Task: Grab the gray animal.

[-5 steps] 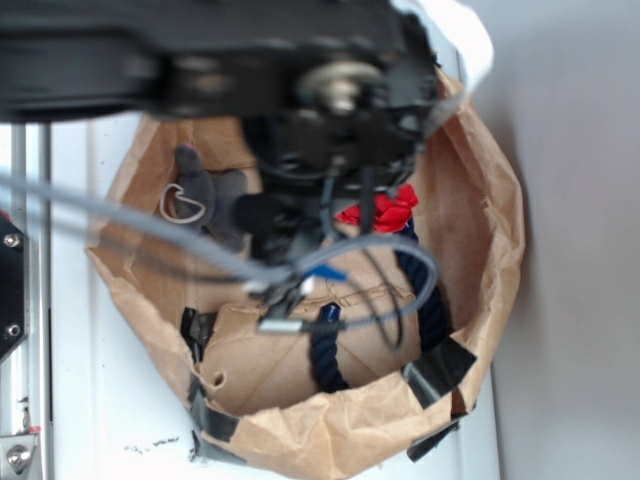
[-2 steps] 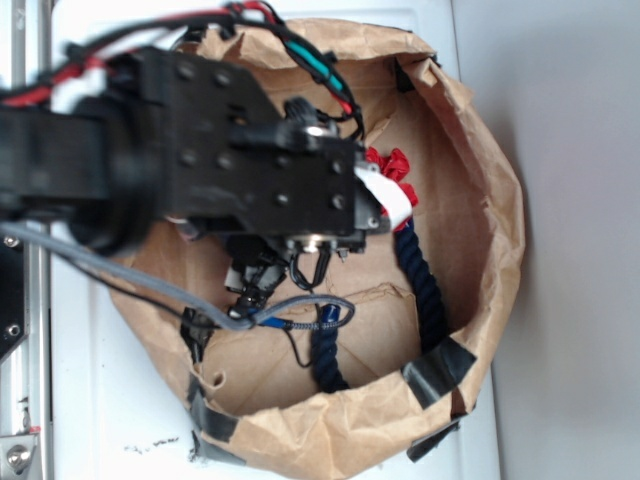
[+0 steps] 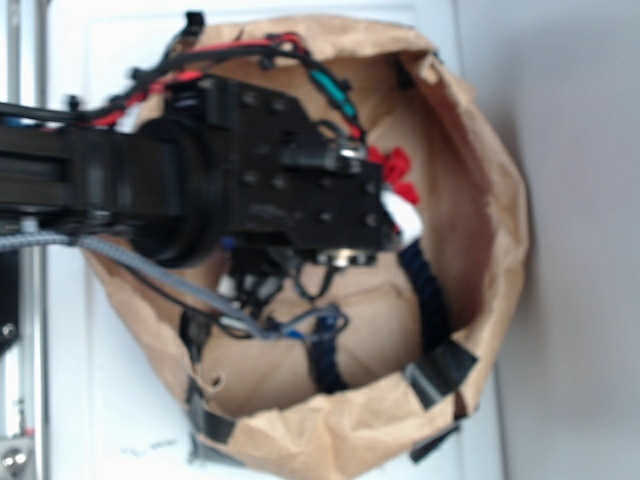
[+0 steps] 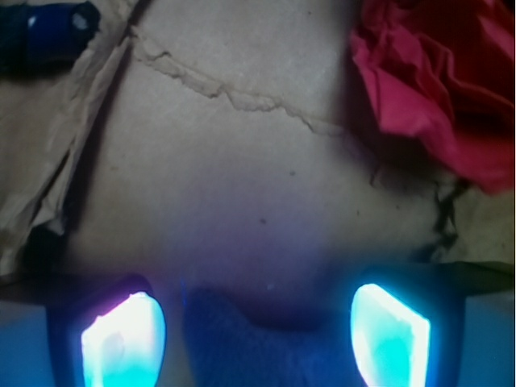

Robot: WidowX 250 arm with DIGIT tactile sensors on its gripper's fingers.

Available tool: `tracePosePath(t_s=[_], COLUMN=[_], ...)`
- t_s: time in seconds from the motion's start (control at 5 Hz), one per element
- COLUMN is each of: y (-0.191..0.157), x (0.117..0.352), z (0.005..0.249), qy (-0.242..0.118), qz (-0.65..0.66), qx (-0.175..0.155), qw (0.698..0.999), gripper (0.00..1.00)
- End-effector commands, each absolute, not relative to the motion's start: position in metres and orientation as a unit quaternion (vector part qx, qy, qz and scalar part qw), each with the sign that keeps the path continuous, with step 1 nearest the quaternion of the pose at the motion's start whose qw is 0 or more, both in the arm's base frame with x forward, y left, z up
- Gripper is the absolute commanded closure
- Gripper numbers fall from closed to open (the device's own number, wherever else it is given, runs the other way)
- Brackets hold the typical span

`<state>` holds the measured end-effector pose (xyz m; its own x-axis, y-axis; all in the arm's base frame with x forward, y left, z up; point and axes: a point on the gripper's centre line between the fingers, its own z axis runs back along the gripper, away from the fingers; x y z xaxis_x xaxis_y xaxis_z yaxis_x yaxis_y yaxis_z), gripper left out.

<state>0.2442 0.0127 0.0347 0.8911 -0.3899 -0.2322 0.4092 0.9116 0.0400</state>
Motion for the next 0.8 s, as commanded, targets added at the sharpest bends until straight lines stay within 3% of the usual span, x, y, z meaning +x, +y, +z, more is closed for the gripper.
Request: tracePosePath(t_s=[0.0,0.2,0.6], y=[0.009,0.011,0.043], x=[0.269,0.266,0.236], z=[0.038,0.043,0.090], qy=[0.113,0.096,-0.011], qz=[-0.210,-0.203,-0.213], qx=[0.050,0.045,-0.026], qw=[0.970,0.973,0.977], gripper=[0.00,0.00,0.00])
